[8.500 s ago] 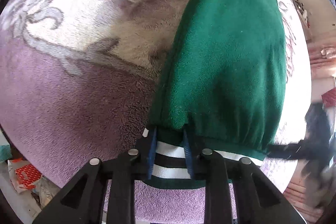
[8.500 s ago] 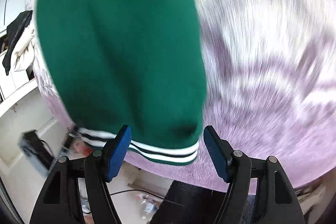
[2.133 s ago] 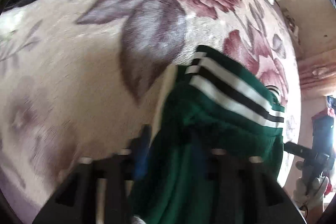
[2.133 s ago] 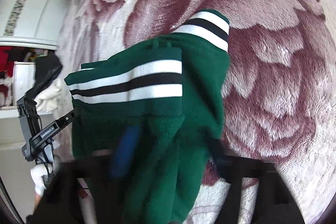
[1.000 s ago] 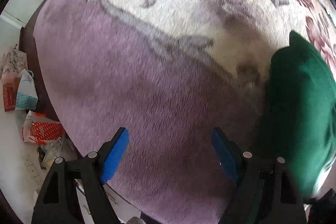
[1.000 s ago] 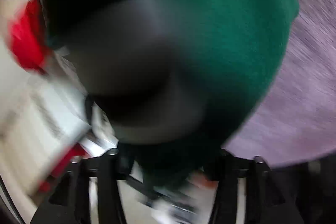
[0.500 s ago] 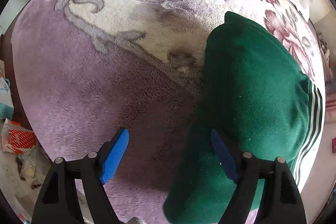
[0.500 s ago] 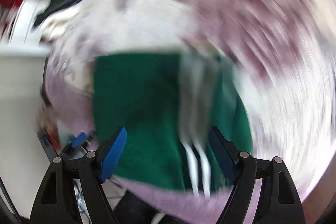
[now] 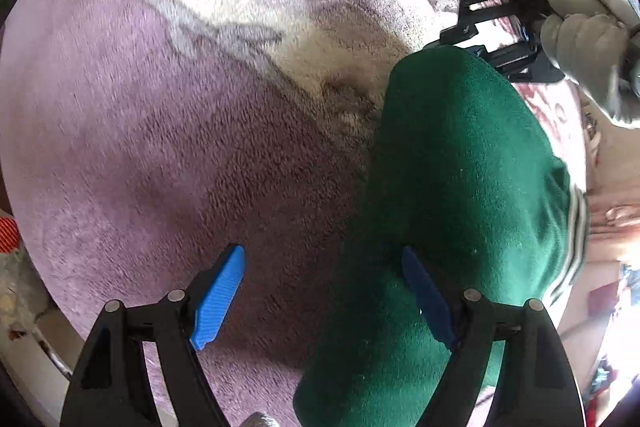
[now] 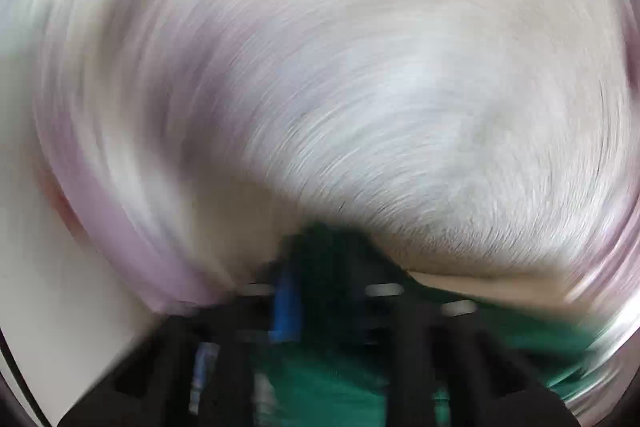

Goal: Fold large clothes

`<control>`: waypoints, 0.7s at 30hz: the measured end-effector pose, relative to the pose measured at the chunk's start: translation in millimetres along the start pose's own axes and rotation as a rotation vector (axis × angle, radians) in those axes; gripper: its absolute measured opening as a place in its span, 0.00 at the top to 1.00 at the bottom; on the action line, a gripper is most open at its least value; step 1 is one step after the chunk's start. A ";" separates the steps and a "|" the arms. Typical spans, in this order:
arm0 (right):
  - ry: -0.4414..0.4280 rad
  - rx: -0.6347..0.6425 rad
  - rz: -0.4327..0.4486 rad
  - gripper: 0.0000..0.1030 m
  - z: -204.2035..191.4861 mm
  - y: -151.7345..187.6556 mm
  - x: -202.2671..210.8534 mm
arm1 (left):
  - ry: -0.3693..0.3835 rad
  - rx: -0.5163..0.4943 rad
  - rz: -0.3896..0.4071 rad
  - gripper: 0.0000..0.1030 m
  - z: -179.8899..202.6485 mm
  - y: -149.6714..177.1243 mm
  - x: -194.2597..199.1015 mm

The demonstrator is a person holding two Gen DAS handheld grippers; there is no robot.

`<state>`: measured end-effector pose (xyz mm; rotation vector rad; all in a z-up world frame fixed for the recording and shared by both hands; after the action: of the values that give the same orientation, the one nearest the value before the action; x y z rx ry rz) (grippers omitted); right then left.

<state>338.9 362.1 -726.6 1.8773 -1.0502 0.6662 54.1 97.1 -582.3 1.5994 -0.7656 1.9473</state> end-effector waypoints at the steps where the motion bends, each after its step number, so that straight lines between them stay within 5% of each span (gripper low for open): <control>1: -0.078 -0.101 0.028 0.89 16.4 -5.7 8.5 | 0.013 0.006 -0.012 0.22 -2.2 0.7 0.0; 2: -0.067 -0.069 0.024 0.89 14.7 -6.1 11.6 | 0.019 0.008 -0.020 0.22 -4.3 1.6 0.2; 4: 0.033 0.187 -0.034 0.83 -22.2 6.7 12.5 | 0.016 0.012 -0.027 0.22 -11.4 2.4 1.0; 8: 0.205 0.467 -0.087 0.22 -78.0 37.7 21.0 | -0.059 0.014 -0.027 0.22 -33.6 -5.7 -8.5; 13: 0.381 0.558 -0.180 0.22 -100.0 34.0 -13.7 | -0.145 0.023 -0.033 0.22 -62.0 -23.6 -25.1; 14: 0.398 0.580 -0.222 0.26 -89.4 44.8 -21.5 | -0.151 0.020 -0.032 0.22 -65.8 -27.1 -27.9; 15: 0.421 0.628 -0.277 0.48 -88.7 52.5 -38.0 | -0.153 0.012 -0.032 0.22 -67.5 -29.9 -30.6; 17: 0.613 0.740 -0.322 0.59 -79.4 70.3 -68.0 | -0.154 -0.008 -0.031 0.22 -66.8 -33.9 -36.0; 18: 0.584 0.676 -0.310 0.62 -72.8 66.7 -71.6 | -0.162 -0.027 -0.028 0.22 -64.5 -35.0 -38.4; 21: 0.340 0.166 -0.247 0.65 -36.1 19.3 -41.3 | -0.196 -0.111 -0.030 0.11 -49.2 -35.9 -49.1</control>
<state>300.0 405.0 -732.4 1.9073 -0.5503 0.9078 53.4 155.7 -634.1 1.7398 -0.9045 1.7133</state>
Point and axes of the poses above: each gripper's, at about its wrist camera, not at the fingertips, and x roughly against the way its jaws point, z to its right, y to its underside, the point moved 1 cm from there along -x, roughly the way its jaws point, and after that the axes turned 14 degrees about -y, right-handed, at the moved point
